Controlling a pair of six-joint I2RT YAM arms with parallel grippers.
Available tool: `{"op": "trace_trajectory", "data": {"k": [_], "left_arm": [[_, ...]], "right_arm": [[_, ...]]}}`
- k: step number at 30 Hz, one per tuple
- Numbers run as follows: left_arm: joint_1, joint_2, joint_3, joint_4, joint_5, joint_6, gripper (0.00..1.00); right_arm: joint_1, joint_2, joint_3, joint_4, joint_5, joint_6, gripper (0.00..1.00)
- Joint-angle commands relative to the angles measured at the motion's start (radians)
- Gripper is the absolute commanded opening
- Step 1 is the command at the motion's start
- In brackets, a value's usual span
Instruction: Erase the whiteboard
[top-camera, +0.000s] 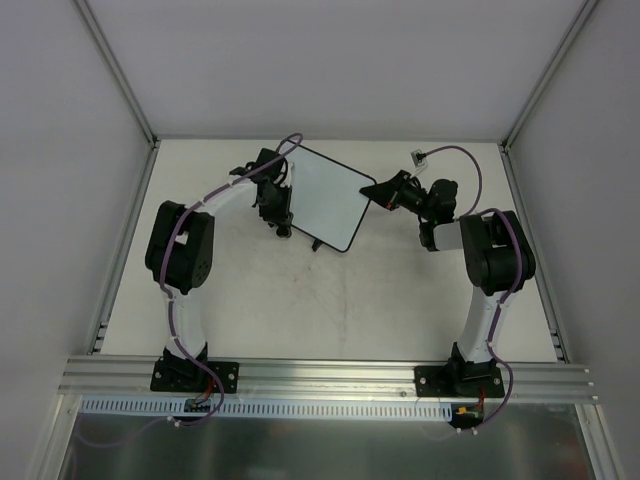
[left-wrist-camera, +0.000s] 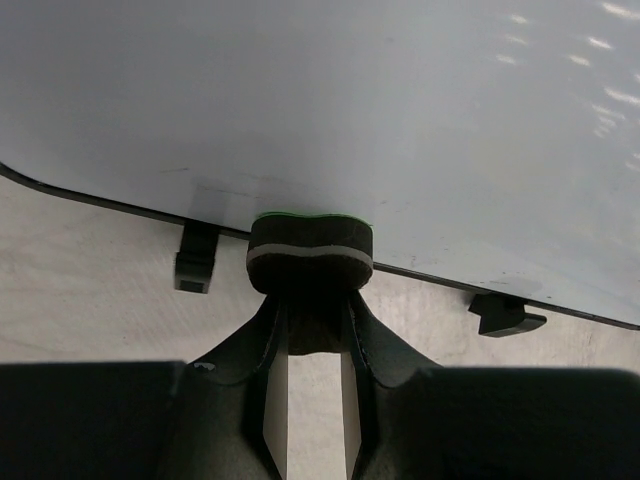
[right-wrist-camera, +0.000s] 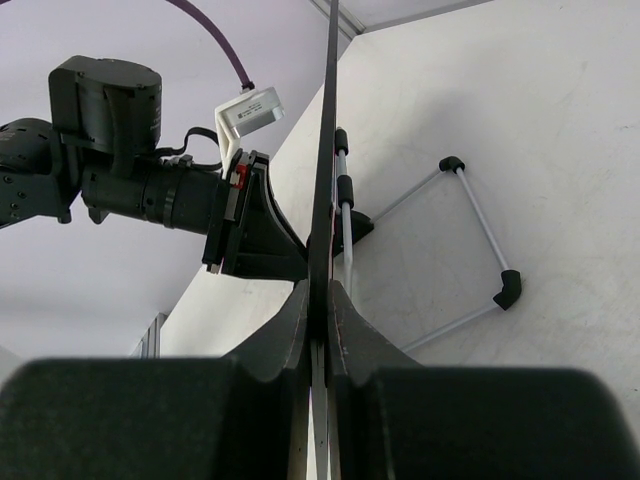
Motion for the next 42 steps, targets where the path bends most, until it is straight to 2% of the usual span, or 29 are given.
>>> {"op": "trace_trajectory", "data": {"k": [1,11,21,23,27,35,42], "left_arm": [[-0.089,-0.013,-0.008,0.07,0.009,-0.025,0.0],[-0.187,-0.024,-0.039,0.09,0.064,-0.071,0.0],[-0.197,-0.076,-0.094,0.107,0.125,-0.066,0.0],[-0.195,-0.089,-0.108,0.111,0.095,-0.065,0.0],[-0.18,-0.116,-0.1,0.11,0.098,-0.06,0.0],[-0.069,-0.248,-0.103,0.108,0.095,-0.05,0.0],[0.007,-0.342,-0.169,0.11,-0.049,-0.109,0.0]], "right_arm": [[0.016,-0.078,0.011,0.259,-0.085,0.035,0.0],[0.018,-0.079,0.01,0.259,-0.082,0.037,0.0],[0.016,-0.083,0.008,0.259,-0.082,0.034,0.0],[0.018,-0.081,0.008,0.259,-0.082,0.035,0.0],[0.018,-0.078,0.01,0.259,-0.082,0.035,0.0],[0.015,-0.079,0.013,0.259,-0.085,0.037,0.0],[0.015,-0.075,0.019,0.261,-0.082,0.038,0.0]]}}
